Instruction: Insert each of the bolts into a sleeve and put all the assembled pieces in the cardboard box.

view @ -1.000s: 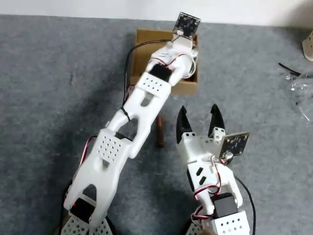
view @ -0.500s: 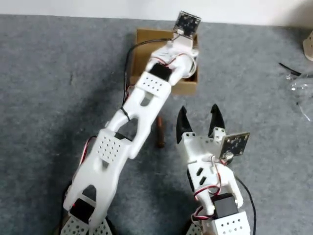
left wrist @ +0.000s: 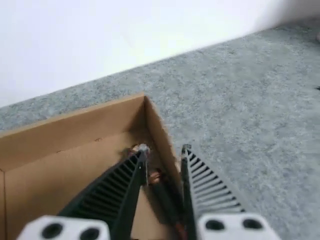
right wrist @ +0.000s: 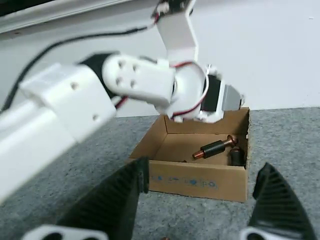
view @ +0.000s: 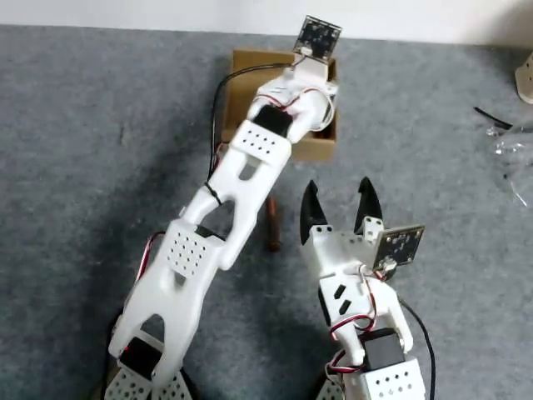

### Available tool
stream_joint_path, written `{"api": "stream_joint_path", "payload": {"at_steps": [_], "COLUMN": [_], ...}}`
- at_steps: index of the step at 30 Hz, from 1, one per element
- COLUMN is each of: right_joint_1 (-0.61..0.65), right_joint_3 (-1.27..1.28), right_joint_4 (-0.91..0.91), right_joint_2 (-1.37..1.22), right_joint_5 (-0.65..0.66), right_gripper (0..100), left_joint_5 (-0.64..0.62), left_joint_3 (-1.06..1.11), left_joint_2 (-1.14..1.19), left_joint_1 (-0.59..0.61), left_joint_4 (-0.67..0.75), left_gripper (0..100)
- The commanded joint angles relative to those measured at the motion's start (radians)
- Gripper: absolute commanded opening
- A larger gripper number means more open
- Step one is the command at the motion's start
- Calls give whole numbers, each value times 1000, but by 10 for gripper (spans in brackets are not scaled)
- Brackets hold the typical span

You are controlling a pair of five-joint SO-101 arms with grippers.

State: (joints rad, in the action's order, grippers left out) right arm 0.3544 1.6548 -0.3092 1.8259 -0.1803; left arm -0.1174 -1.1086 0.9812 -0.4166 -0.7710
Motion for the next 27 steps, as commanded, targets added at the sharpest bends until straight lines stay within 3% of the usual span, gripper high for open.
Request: {"api": "stream_joint_path", "payload": {"at_steps": [1,4,9,12,15,20,27], "right_joint_1": [-13,-16,-16,-16,-18,-18,-18], "right_joint_3": [-7,-7,-7,-7,-7,-7,-7], "right_joint_4": [36,38,38,38,38,38,39], "right_joint_2": [13,13,13,13,13,13,13], "right_joint_5": [15,17,17,17,17,17,17], "right_gripper": [307,307,307,307,307,307,307], "left_joint_5": [-3,25,245,328,344,344,344], "left_joint_3": [-156,-305,-564,-555,-553,-553,-549], "left_joint_2": [-87,-120,-150,-223,-329,-504,-763], "left_joint_1": [-65,-85,-131,-145,-140,-139,-4], "left_joint_4": [-121,-235,-433,-546,-743,-945,-982], "left_gripper": [115,115,115,115,115,115,115]}}
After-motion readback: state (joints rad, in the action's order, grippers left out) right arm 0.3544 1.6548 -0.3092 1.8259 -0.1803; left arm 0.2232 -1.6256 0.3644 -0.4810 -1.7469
